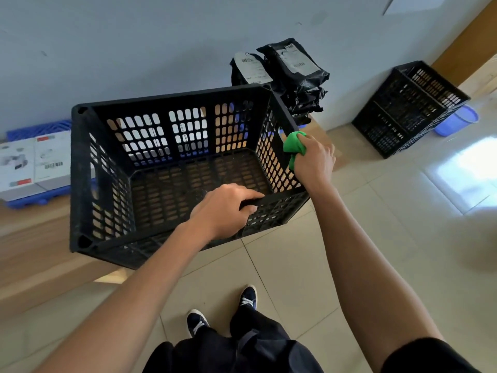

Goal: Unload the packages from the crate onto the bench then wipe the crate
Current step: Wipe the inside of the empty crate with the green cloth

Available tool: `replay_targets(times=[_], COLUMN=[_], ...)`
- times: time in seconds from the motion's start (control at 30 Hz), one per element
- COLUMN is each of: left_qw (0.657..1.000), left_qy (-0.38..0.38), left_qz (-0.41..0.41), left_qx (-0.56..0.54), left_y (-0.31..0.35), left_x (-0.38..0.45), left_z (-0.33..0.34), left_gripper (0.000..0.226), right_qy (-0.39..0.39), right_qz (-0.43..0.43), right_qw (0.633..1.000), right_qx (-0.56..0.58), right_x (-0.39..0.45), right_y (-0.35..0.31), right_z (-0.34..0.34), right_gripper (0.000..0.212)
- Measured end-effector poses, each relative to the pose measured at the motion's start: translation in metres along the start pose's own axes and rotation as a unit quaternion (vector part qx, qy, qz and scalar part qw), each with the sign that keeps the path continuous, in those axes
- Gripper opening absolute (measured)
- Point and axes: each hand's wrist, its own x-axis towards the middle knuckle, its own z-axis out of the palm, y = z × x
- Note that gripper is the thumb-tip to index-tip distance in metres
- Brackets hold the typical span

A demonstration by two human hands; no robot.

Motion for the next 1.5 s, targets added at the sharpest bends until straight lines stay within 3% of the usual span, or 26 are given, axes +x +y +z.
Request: replay_targets(times=[0.63,0.8,1.1,1.27,1.4,1.5], left_qw=[1.0,0.999,0.998,0.997,0.987,0.972], left_qy=[0.009,0.03,0.043,0.061,0.151,0.209], left_qz=[-0.009,-0.02,-0.043,-0.05,-0.04,-0.013], left_qx=[0.01,0.018,0.018,0.008,0.039,0.109], left_y=[0.002,0.003,0.002,0.004,0.012,0.019], left_x=[0.003,0.0,-0.004,-0.005,-0.014,-0.023], left_z=[-0.001,0.002,0.008,0.009,0.019,0.031], left_gripper=[0.036,0.035,0.034,0.032,0.028,0.03], right_qy=[-0.11,-0.139,-0.15,-0.143,-0.125,-0.069], right_qz=[-0.049,-0.068,-0.016,-0.004,0.031,0.04], right_qw=[0.991,0.984,0.98,0.978,0.978,0.972], right_qx=[0.064,0.091,0.132,0.149,0.163,0.223], right_x=[0.13,0.125,0.064,0.023,-0.006,-0.031], right_y=[-0.045,-0.032,-0.004,0.019,0.035,0.044], right_z=[0.028,0.021,-0.006,-0.028,-0.047,-0.06], right_gripper=[0.063,0.057,0.051,0.031,0.028,0.037])
